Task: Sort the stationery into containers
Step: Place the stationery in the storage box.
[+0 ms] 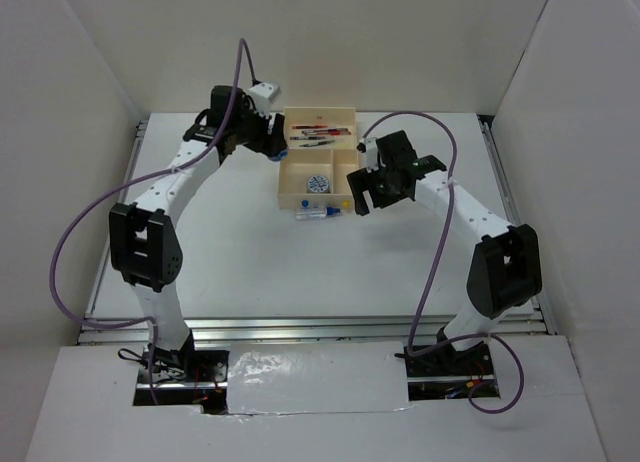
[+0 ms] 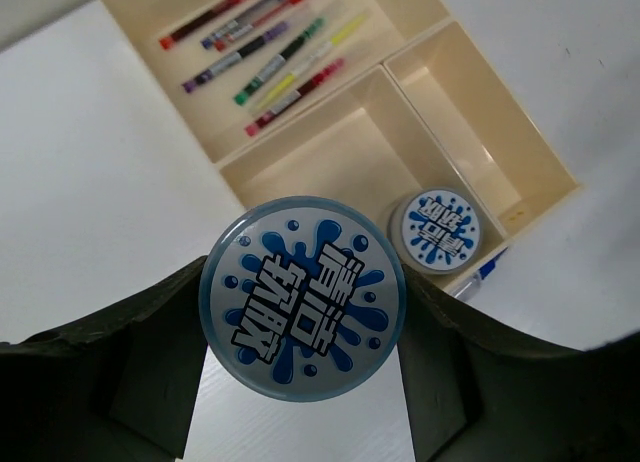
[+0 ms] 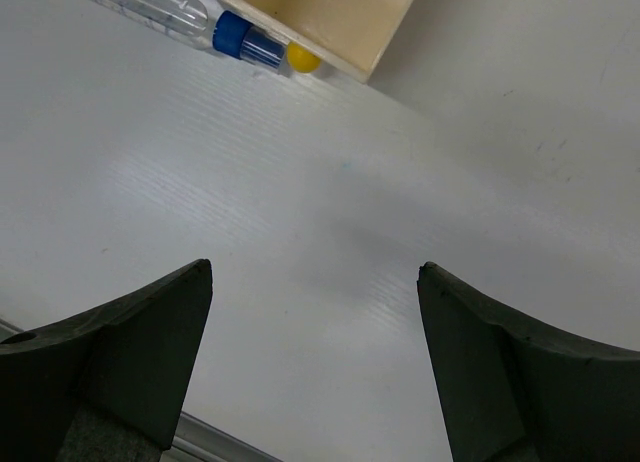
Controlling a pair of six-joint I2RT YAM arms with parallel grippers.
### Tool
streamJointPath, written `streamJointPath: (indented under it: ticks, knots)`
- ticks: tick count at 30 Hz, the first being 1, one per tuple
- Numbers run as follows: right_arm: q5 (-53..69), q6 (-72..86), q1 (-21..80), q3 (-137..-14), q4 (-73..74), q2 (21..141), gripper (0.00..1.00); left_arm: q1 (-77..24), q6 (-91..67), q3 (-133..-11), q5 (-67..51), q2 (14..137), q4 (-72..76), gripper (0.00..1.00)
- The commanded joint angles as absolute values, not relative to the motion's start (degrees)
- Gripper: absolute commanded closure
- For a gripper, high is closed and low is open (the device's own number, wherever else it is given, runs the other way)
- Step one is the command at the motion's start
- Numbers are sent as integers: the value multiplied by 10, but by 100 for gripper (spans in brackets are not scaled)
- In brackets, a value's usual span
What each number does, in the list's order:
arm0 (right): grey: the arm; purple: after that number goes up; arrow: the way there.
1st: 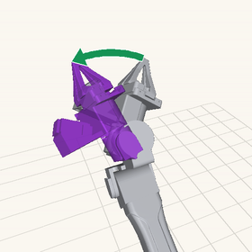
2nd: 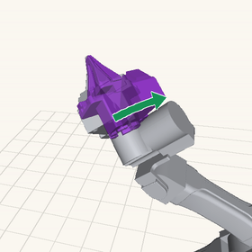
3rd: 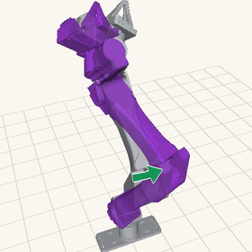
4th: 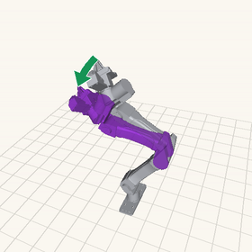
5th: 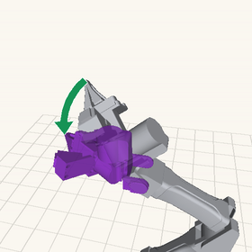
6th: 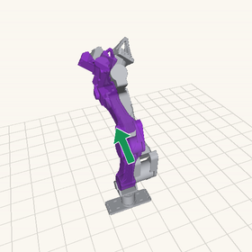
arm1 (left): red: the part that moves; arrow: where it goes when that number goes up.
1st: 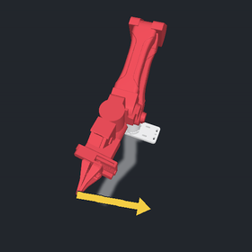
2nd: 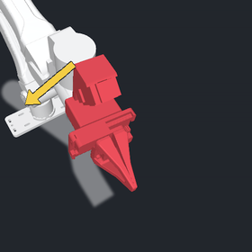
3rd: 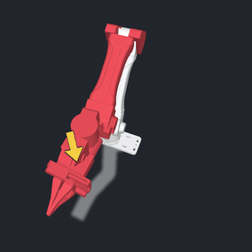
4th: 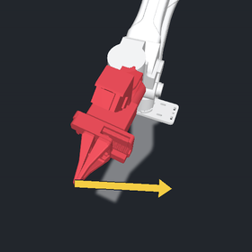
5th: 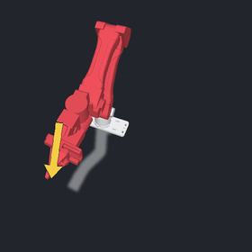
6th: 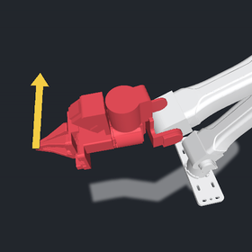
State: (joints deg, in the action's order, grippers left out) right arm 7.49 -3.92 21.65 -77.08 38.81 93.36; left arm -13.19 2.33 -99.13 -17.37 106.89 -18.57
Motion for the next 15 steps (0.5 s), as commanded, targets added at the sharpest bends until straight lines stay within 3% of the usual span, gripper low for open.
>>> streamJointPath:
  ticks: [1, 15]
  knots:
    - [77, -37, 210, -760, 388, 899, 11, -150, 4, -1002, -182, 1099, -154, 83]
    - [87, -35, 203, -768, 389, 911, 11, -197, -12, -1079, -144, 1211, -141, 80]
